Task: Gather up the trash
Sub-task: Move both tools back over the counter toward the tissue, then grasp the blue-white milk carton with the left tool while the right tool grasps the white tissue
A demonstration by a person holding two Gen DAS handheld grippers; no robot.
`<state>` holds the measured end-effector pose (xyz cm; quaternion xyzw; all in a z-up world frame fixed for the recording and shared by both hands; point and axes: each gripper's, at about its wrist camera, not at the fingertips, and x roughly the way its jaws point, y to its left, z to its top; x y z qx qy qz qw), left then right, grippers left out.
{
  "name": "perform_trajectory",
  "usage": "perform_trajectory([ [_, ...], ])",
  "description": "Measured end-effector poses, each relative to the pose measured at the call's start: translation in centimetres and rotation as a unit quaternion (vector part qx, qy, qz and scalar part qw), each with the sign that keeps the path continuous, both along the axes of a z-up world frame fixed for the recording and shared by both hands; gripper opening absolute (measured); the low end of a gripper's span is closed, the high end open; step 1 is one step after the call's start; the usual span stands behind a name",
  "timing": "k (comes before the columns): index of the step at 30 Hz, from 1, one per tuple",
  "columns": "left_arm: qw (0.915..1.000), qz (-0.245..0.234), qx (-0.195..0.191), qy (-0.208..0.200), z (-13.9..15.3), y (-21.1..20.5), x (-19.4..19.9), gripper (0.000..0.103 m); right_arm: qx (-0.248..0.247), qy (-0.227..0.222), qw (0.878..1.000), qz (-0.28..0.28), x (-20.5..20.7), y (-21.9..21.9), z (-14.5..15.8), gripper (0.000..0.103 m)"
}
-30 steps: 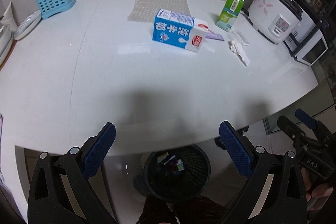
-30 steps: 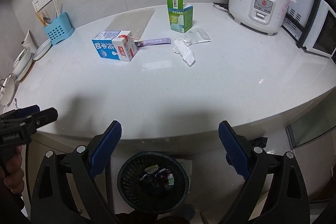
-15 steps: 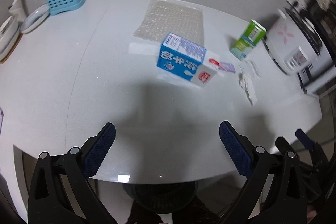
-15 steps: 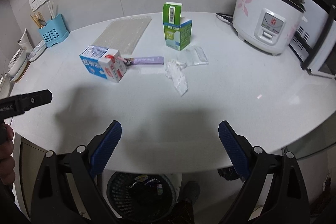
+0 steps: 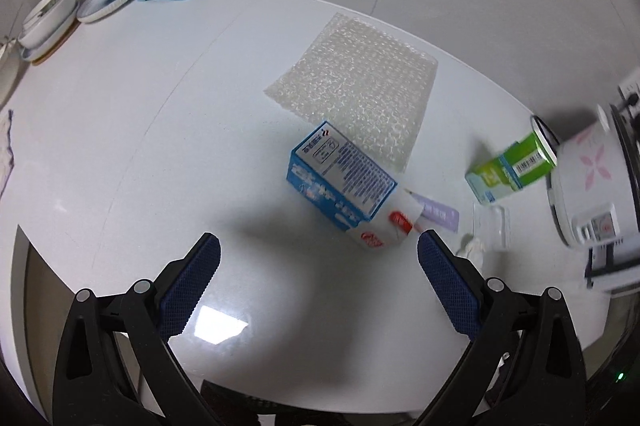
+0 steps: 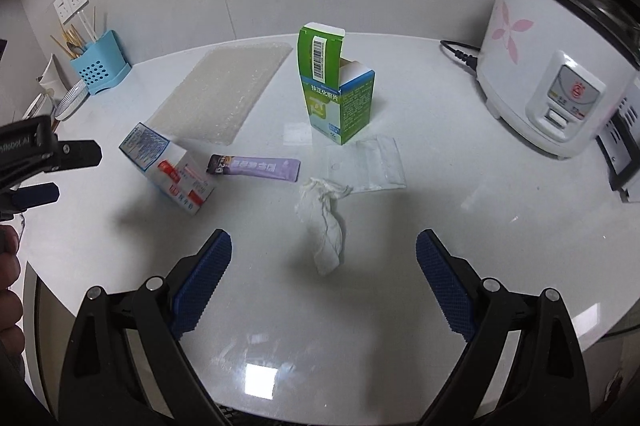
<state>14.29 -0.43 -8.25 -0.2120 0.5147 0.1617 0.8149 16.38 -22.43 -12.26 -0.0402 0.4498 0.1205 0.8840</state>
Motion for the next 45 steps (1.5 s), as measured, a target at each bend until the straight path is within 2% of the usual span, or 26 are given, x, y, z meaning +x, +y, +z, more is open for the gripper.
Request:
perform_trajectory([
  [6, 0.9994, 0.022, 0.003, 0.028, -1.7, -0.4, 3.4, 0.097, -0.009, 0.018, 1.0, 0.006, 2.9, 0.5, -1.5, 0.089],
  [11, 0.9975, 0.042, 0.007, 0.057, -3.6, -0.1, 5.5, 0.097, -0.025, 0.032, 0.999, 0.014, 4.4, 1.4, -2.6, 0.082],
  [14, 0.9958, 0.054, -0.009, 0.073, -4.8, 0.4, 6.3, 0.098, -0.028, 0.04, 0.999, 0.018, 5.1, 1.8, -3.1, 0.079],
  [19, 0.9954, 0.059, -0.01, 0.075, -4.8, 0.5, 7.0, 0.095, -0.027, 0.059, 0.998, 0.023, 5.7, 2.4, -4.1, 0.065],
  [23, 0.9944, 0.064, -0.028, 0.079, -4.9, 0.6, 7.2, 0.09, -0.028, 0.069, 0.997, 0.023, 5.8, 2.7, -4.6, 0.057],
  [25, 0.994, 0.064, -0.04, 0.079, -4.8, 0.7, 7.5, 0.085, -0.026, 0.075, 0.997, 0.022, 5.9, 2.8, -4.9, 0.055],
  [29, 0.9926, 0.074, -0.046, 0.084, -4.7, 0.7, 7.8, 0.086, -0.026, 0.071, 0.997, 0.022, 5.8, 3.0, -4.8, 0.054],
  [33, 0.9917, 0.077, -0.034, 0.097, -5.2, 0.3, 8.1, 0.087, -0.028, 0.075, 0.997, 0.019, 5.7, 3.1, -5.0, 0.054],
  [35, 0.9897, 0.081, -0.047, 0.108, -6.0, 0.4, 8.2, 0.086, -0.03, 0.08, 0.996, 0.016, 5.7, 3.2, -5.2, 0.048],
  [38, 0.988, 0.079, -0.06, 0.118, -6.9, 0.3, 8.1, 0.068, -0.026, 0.094, 0.995, 0.01, 5.9, 3.1, -5.7, 0.036],
  [39, 0.9877, 0.077, -0.063, 0.121, -7.0, 0.2, 8.0, 0.058, -0.022, 0.099, 0.995, 0.007, 5.9, 3.0, -5.7, 0.033],
  [41, 0.9886, 0.072, -0.058, 0.118, -6.9, 0.1, 7.8, 0.051, -0.016, 0.104, 0.994, 0.003, 5.9, 2.8, -5.8, 0.022],
  [42, 0.9897, 0.066, -0.054, 0.115, -6.7, 0.1, 7.7, 0.044, -0.018, 0.103, 0.995, 0.002, 5.9, 2.8, -5.8, 0.021],
  [45, 0.992, 0.055, -0.049, 0.102, -6.0, 0.0, 7.3, 0.041, -0.019, 0.095, 0.995, 0.004, 5.8, 2.6, -5.6, 0.018],
])
